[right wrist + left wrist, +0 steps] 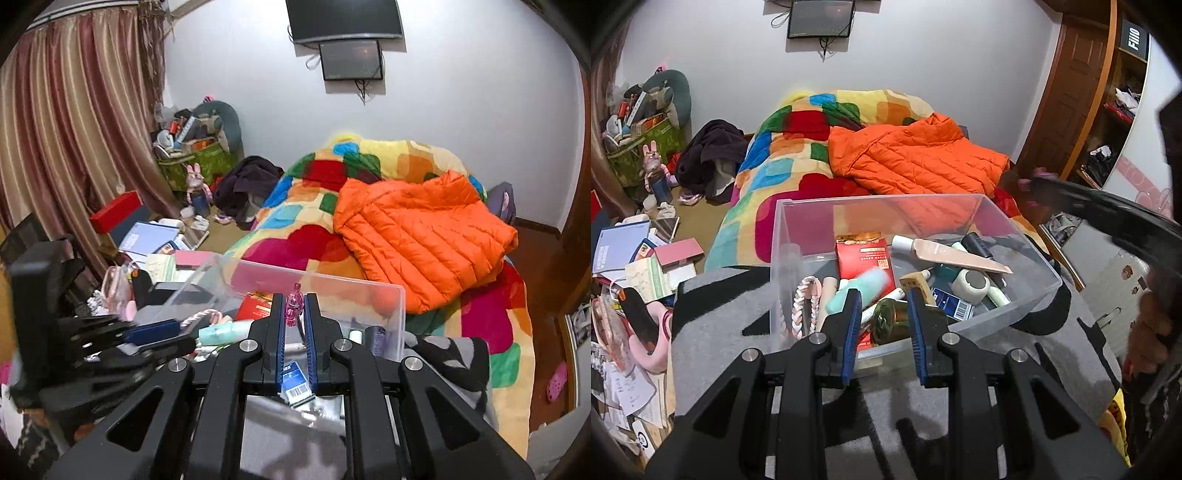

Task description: Organize objects

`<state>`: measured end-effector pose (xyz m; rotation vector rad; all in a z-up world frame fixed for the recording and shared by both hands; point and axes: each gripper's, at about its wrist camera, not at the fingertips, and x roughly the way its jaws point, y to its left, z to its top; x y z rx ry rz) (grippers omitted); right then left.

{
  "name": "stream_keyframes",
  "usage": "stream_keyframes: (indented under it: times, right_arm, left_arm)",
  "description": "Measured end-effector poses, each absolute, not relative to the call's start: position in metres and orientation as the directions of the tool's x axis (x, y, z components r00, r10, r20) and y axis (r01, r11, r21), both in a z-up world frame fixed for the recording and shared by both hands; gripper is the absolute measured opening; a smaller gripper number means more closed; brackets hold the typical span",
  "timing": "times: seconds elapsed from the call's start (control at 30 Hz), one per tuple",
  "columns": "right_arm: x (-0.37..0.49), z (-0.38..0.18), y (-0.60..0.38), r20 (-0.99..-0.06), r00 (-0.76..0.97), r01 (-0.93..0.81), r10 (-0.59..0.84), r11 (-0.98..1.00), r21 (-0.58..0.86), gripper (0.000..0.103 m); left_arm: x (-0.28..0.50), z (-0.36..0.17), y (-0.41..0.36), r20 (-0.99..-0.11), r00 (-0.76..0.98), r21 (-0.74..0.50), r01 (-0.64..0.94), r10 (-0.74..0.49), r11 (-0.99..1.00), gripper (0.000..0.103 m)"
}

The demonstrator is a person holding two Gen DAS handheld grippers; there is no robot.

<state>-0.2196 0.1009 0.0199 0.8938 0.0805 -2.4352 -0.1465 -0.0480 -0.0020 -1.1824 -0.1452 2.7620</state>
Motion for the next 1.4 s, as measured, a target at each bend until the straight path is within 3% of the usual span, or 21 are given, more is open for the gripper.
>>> stream_keyframes:
  times: [0.4, 0.5, 0.57, 0.63, 0.8, 1.0, 1.07, 1.17, 1.4]
  right_arm:
    - [-0.238, -0.045, 0.078, -0.755, -0.524, 0.512, -0.395, -0.854, 0.091, 0.009]
    - [-0.238, -0.049, 0.081, -0.772, -0.488, 0.521, -0.408, -0.846, 0.118, 0.018]
    - [-0.236, -0.047, 0.085, -0.766, -0.493, 0.520, -0.414, -0.845, 0.122, 0.033]
    - [-0.231, -0.041, 0.088, -0.754, -0.511, 0.523, -0.413, -0.846, 0.109, 0.039]
    - [-0.213, -0.026, 0.097, -0.720, -0.547, 0.532, -0.427, -0.842, 0.095, 0.043]
    - [-0.189, -0.010, 0.115, -0.657, -0.614, 0.511, -0.437, -0.855, 0.091, 0.059]
    - [-0.181, -0.007, 0.120, -0.636, -0.630, 0.507, -0.446, -0.856, 0.098, 0.071]
    - [-0.167, -0.004, 0.124, -0.603, -0.663, 0.500, -0.444, -0.862, 0.084, 0.081]
    - [-0.145, -0.007, 0.132, -0.565, -0.689, 0.496, -0.454, -0.864, 0.090, 0.088]
  left_arm:
    - [-0.131, 0.000, -0.043, -0.680, -0.721, -0.104, -0.085, 0.133, -0.991, 0.024]
    - [-0.129, 0.000, -0.042, -0.677, -0.725, -0.099, -0.084, 0.129, -0.992, 0.025]
    - [-0.128, 0.000, -0.042, -0.674, -0.727, -0.100, -0.087, 0.132, -0.991, 0.034]
    - [-0.124, 0.002, -0.042, -0.663, -0.737, -0.099, -0.084, 0.129, -0.992, 0.042]
    - [-0.115, 0.010, -0.042, -0.632, -0.765, -0.099, -0.078, 0.123, -0.992, 0.060]
    - [-0.102, 0.016, -0.039, -0.600, -0.791, -0.095, -0.074, 0.116, -0.993, 0.085]
    - [-0.097, 0.017, -0.039, -0.587, -0.802, -0.097, -0.067, 0.111, -0.993, 0.094]
    - [-0.089, 0.016, -0.039, -0.572, -0.814, -0.098, -0.051, 0.098, -0.994, 0.098]
    - [-0.075, 0.009, -0.035, -0.570, -0.817, -0.089, -0.046, 0.088, -0.995, 0.099]
